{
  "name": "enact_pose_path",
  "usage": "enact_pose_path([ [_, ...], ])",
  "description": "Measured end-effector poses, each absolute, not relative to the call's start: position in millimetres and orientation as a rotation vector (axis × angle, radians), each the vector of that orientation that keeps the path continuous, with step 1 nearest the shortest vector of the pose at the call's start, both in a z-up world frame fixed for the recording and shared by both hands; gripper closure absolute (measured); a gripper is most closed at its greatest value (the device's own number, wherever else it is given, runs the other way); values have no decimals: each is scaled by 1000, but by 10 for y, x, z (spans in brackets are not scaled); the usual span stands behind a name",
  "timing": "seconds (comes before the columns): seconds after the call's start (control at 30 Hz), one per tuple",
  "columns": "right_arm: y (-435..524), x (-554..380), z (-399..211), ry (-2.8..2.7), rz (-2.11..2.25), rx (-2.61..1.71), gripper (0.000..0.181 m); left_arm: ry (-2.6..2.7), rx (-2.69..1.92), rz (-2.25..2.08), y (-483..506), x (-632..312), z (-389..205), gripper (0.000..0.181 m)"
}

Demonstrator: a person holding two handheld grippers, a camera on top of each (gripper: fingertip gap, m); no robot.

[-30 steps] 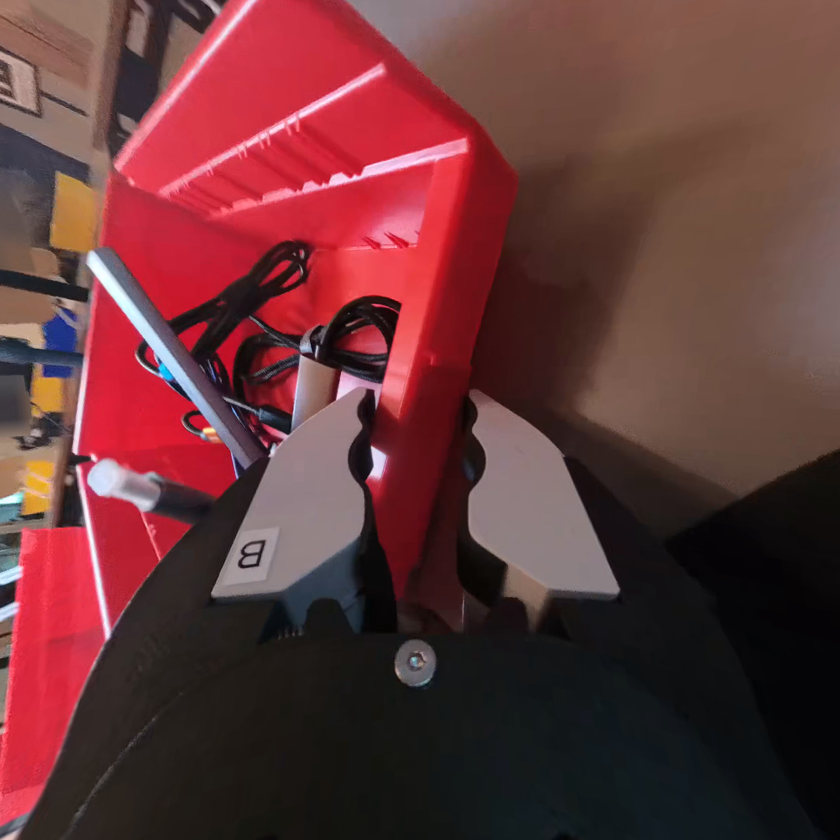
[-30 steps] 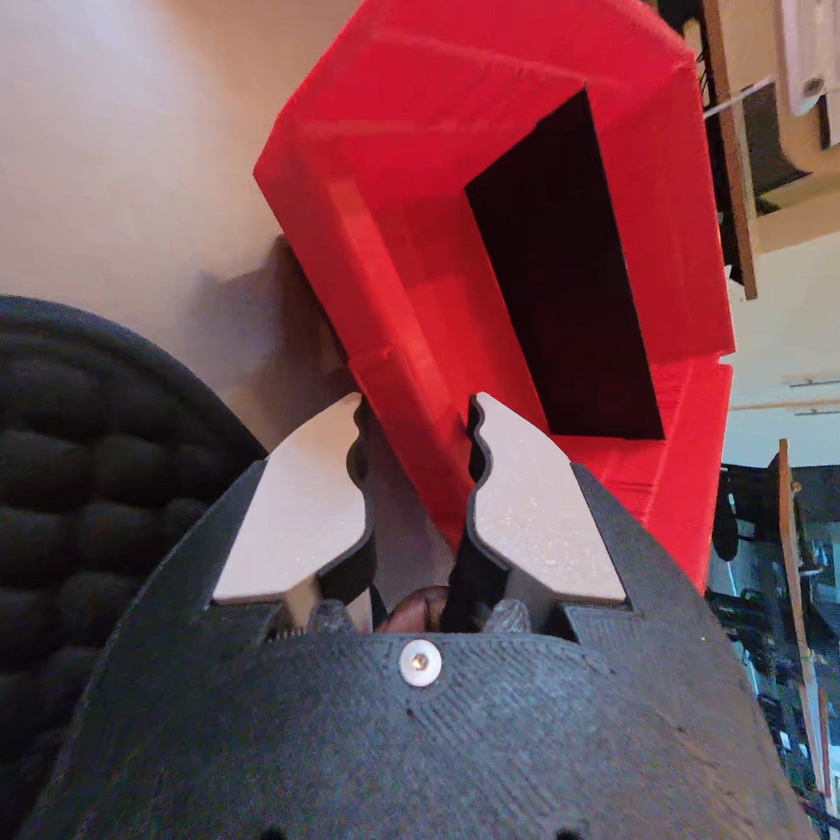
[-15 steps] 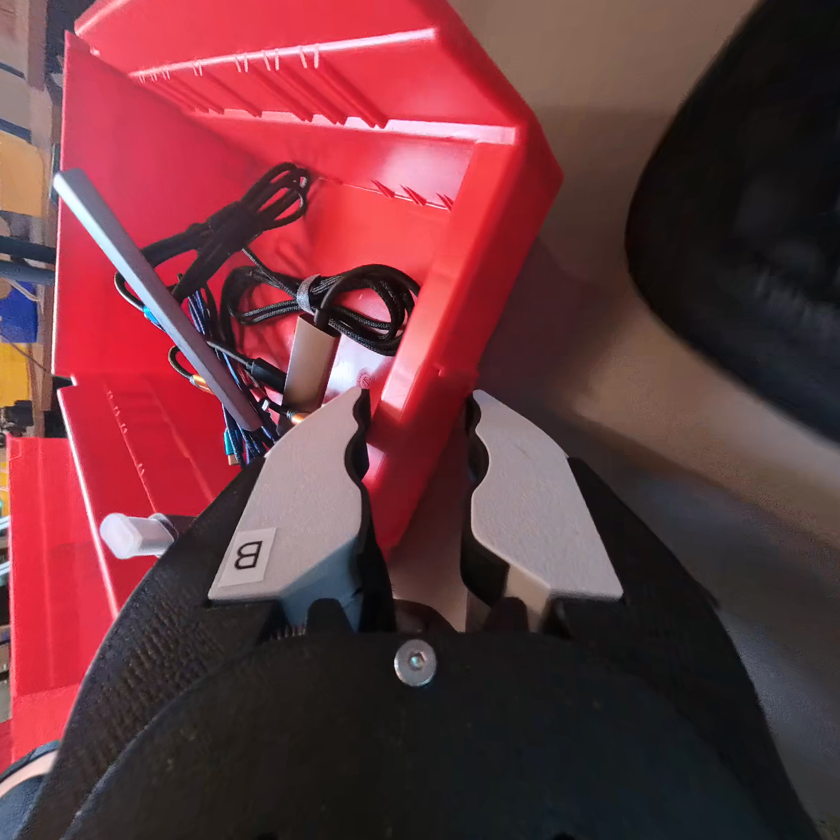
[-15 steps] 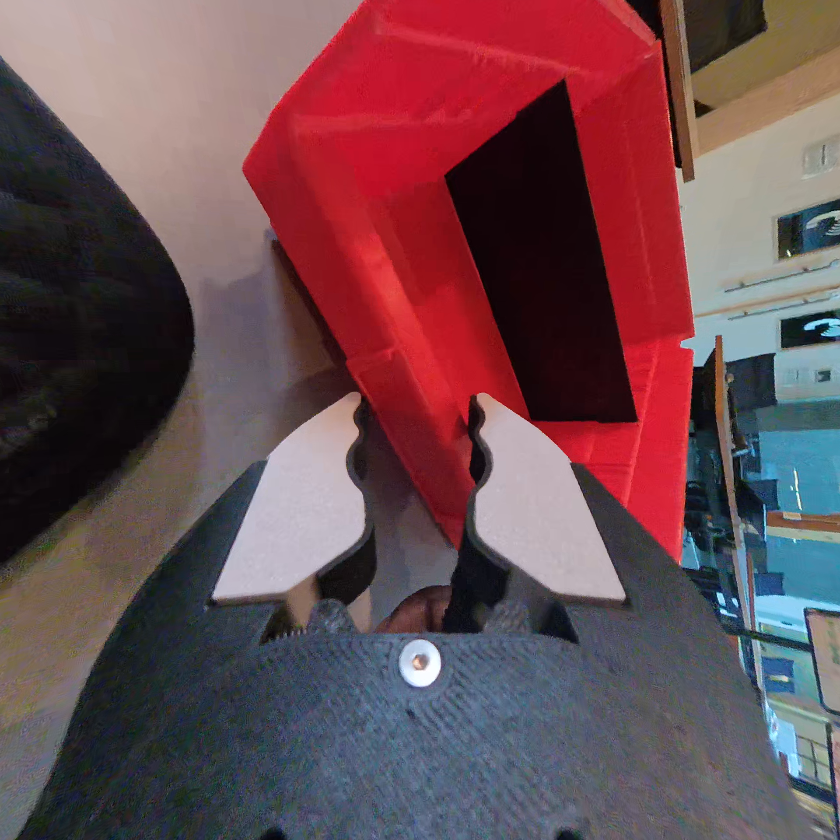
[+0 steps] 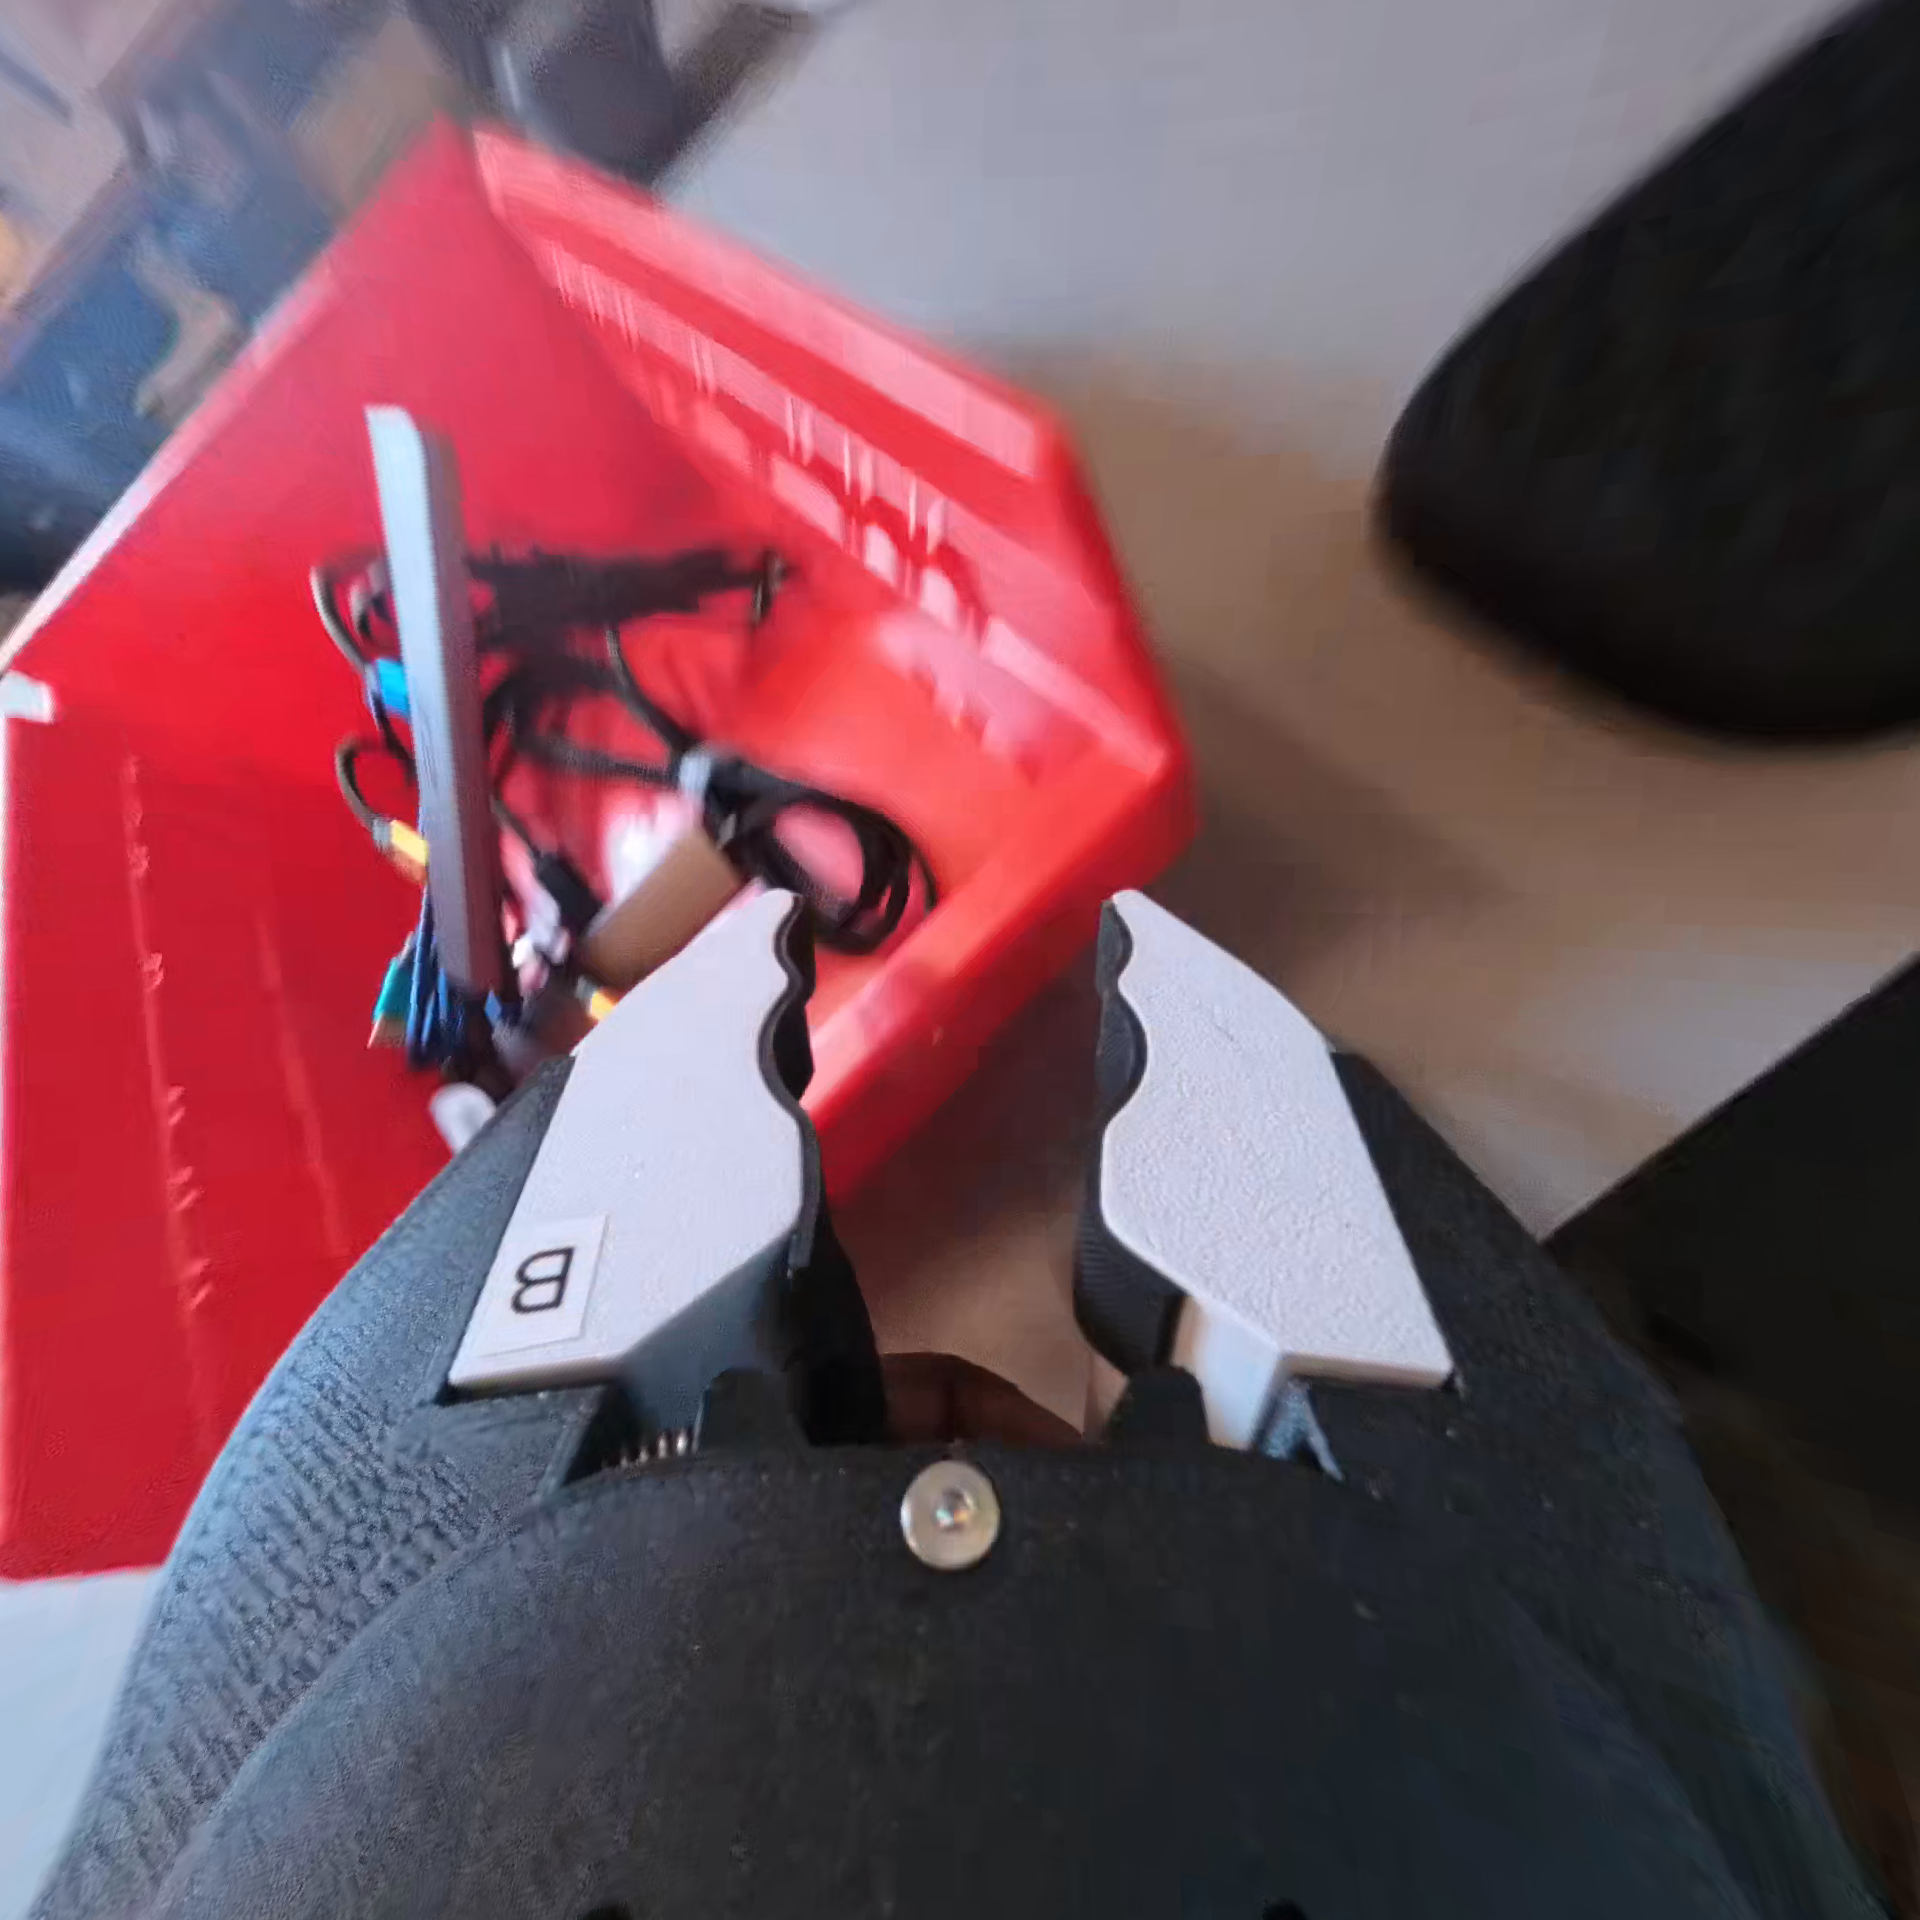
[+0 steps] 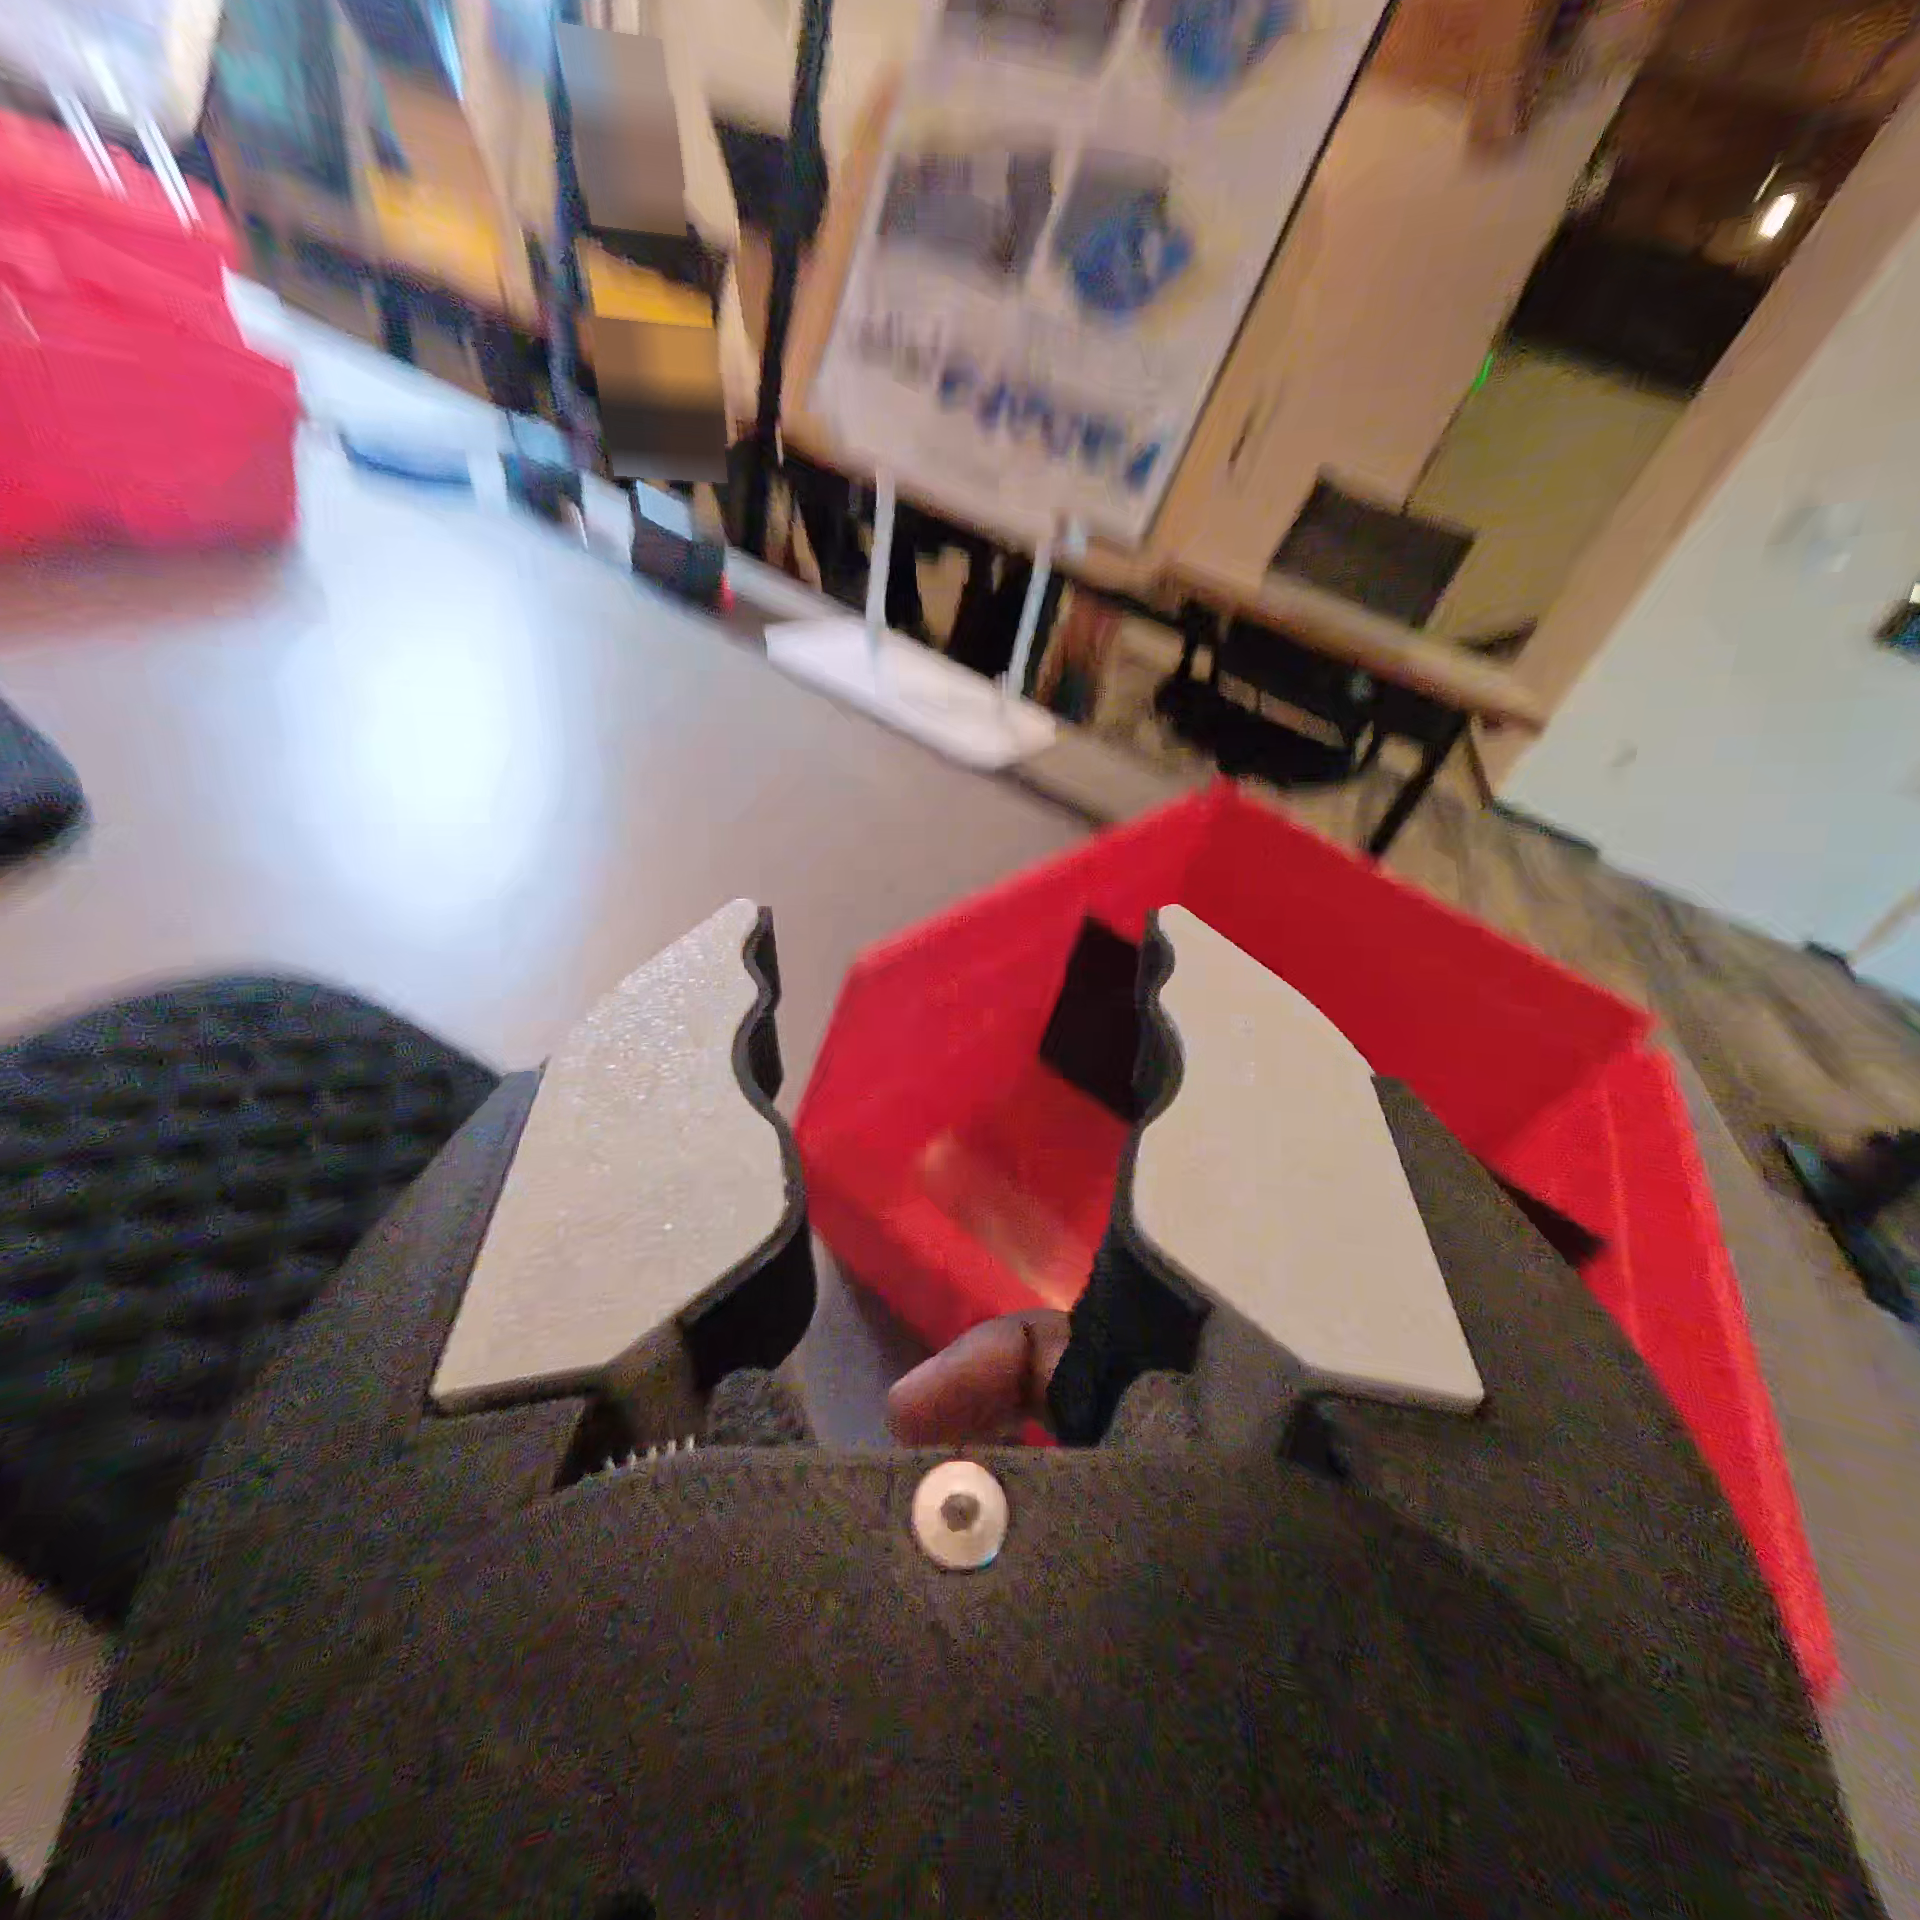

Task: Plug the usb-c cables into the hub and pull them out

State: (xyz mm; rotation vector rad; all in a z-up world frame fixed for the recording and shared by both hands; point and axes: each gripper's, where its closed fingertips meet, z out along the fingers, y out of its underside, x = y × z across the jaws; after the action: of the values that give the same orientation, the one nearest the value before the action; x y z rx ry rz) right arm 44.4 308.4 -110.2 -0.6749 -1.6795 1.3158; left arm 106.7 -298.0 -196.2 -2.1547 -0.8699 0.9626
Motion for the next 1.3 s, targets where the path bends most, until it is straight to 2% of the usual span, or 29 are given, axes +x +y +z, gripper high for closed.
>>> enact_pose_path([
  [0.1,2937,674,-304,-1222,1822,-564,112,-773,-1798,917,-2698,1061,-1351,129],
  [0.23,2752,922,224,-687,2451,-423,91,-921,-1584,1124,-2883,858,-948,122],
  [0.37,1984,742,43,-751,2660,-408,71,-1244,-1747,1173,-3134,632,-1231,123],
  [0.5,1352,523,-307,-917,2760,-543,67,-1366,-1823,1335,-3345,376,-1346,123],
  [0.73,1536,503,-271,-805,2669,-538,81,-1409,-1868,1518,-3101,229,-1262,131],
  [1.1,1709,449,-274,-669,2768,-617,91,-1591,-2056,1567,-3643,-43,-1819,136],
  [1.2,1705,433,-286,-671,2776,-632,92,-1529,-2129,1624,-3729,-98,-1865,146],
  [1.27,1714,424,-289,-665,2775,-639,93,-1517,-2163,1650,-3778,-118,-1887,164],
  [1.3,1718,417,-292,-663,2775,-644,94,-1504,-2148,1677,-3794,-126,-1839,166],
])
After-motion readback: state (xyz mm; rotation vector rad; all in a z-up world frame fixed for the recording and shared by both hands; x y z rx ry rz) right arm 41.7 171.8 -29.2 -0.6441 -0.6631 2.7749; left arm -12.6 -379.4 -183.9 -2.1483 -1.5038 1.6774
